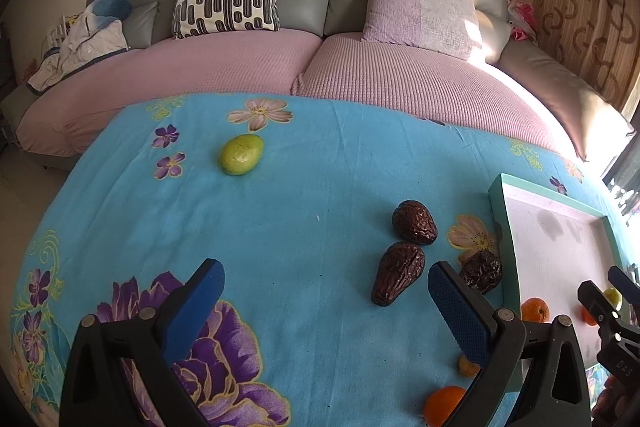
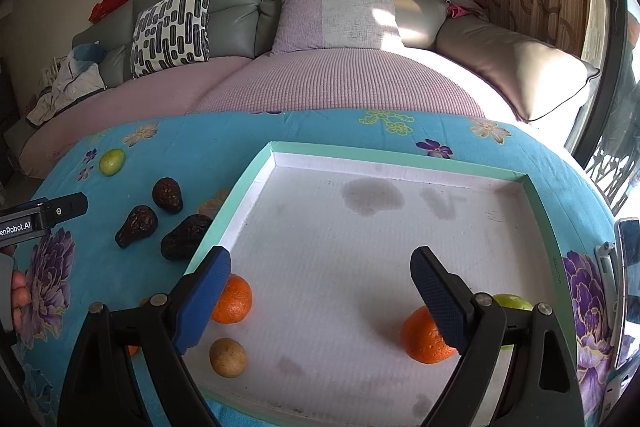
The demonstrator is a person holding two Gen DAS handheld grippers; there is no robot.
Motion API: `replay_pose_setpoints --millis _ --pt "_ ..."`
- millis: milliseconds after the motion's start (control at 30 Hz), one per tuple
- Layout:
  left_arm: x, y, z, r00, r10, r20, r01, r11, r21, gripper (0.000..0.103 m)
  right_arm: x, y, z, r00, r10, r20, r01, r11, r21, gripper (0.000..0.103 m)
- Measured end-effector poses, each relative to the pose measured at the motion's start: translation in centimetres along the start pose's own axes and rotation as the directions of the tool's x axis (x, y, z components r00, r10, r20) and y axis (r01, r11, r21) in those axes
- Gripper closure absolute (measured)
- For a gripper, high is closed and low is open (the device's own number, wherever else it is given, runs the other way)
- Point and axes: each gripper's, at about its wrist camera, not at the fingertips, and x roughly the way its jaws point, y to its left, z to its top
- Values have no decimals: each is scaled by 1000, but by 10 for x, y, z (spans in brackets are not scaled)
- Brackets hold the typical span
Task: Organize fruits
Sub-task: 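Grasp a large dark red date with the right tool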
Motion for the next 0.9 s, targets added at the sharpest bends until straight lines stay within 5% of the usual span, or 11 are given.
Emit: replay_pose_setpoints --millis 300,600,733,900 --pt "-6 42 6 998 1 65 6 995 -95 0 7 43 9 995 100 15 -99 993 -71 11" --pt "6 51 8 995 -93 46 97 991 -96 0 28 82 8 990 133 -52 -140 976 -167 15" --pt "15 51 8 998 -60 16 61 995 -83 0 38 96 9 989 126 -80 -141 965 -221 29" --pt "24 57 7 1000 -6 -10 5 996 -84 0 50 106 13 986 109 -127 -141 950 -280 29"
